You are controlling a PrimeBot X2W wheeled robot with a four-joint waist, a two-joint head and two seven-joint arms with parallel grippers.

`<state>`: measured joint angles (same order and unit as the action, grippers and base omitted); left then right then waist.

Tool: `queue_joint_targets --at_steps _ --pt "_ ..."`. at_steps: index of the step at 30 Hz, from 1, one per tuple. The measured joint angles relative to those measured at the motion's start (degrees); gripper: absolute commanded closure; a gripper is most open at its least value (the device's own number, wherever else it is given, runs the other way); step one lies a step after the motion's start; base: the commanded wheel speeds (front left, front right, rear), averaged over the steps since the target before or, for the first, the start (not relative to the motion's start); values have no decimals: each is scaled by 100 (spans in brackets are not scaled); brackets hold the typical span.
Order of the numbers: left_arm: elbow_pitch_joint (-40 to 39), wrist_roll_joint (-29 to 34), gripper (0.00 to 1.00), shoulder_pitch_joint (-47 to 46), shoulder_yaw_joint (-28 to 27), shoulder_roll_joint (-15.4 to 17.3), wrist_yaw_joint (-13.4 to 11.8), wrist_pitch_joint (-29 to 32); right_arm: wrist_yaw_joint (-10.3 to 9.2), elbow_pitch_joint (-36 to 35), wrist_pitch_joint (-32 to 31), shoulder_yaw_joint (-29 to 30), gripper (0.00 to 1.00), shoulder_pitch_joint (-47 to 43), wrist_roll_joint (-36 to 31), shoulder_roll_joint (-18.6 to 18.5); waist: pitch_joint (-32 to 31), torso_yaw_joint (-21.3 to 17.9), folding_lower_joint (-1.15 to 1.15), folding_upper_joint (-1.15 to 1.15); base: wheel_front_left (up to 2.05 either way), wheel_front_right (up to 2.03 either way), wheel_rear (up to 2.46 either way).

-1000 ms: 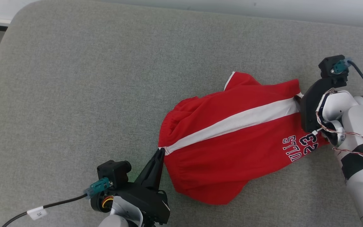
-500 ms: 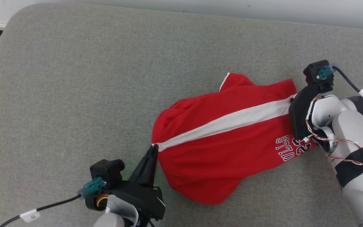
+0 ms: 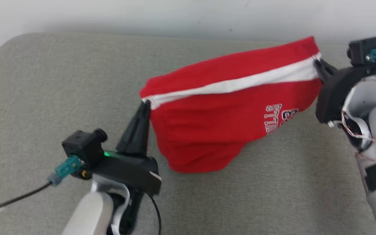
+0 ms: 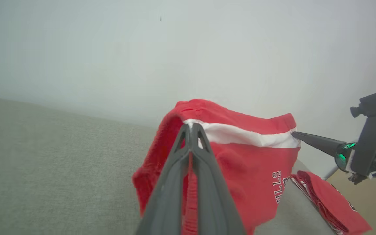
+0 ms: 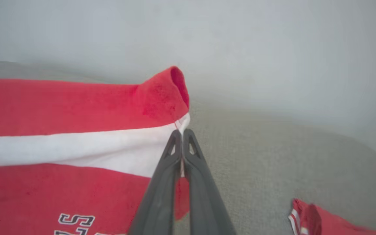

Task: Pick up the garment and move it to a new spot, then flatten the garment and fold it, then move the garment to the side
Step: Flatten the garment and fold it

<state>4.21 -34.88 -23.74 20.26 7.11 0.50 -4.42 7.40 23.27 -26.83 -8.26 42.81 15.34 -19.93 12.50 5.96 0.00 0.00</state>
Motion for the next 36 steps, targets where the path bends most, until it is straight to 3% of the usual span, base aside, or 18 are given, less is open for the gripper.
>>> queue_joint_targets --at_steps 5,9,17,18,19,20,21,23,36 --pt "-390 -100 100 645 288 100 -13 432 -1 -781 -731 426 100 -1033 20 -77 -128 -218 -1 0 0 0 0" --pt "-423 -104 100 1216 457 336 -46 701 -1 -1552 -1107 811 100 -2059 -55 147 -149 -328 -1 0 0 0 0" --pt "151 -187 100 1667 620 387 58 604 0 -1803 -1017 1103 100 -3239 -81 662 -209 -374 -1 0 0 0 0" --pt "237 -208 100 1670 636 365 74 578 0 -1736 -958 1105 95 -3284 -81 727 -234 -376 -1 0 0 0 0" --pt "312 -208 100 1670 657 353 87 542 0 -1685 -899 1092 76 -3325 -82 767 -262 -379 -1 0 0 0 0" --pt "389 -208 100 1670 671 330 99 514 0 -1637 -843 1093 0 -3355 -80 818 -294 -381 0 0 0 0 0" --pt "447 -211 100 1670 677 307 100 499 0 -1603 -800 1105 0 -3372 -80 877 -328 -383 -1 0 0 0 0" --pt "509 -213 0 1674 706 291 121 491 0 -1596 -755 1088 0 -3431 -65 903 -404 -383 -1 0 0 0 0" --pt "638 -313 0 1798 756 396 149 590 0 -1862 -802 1141 0 -3733 -37 905 -738 -437 -1 0 0 0 0"
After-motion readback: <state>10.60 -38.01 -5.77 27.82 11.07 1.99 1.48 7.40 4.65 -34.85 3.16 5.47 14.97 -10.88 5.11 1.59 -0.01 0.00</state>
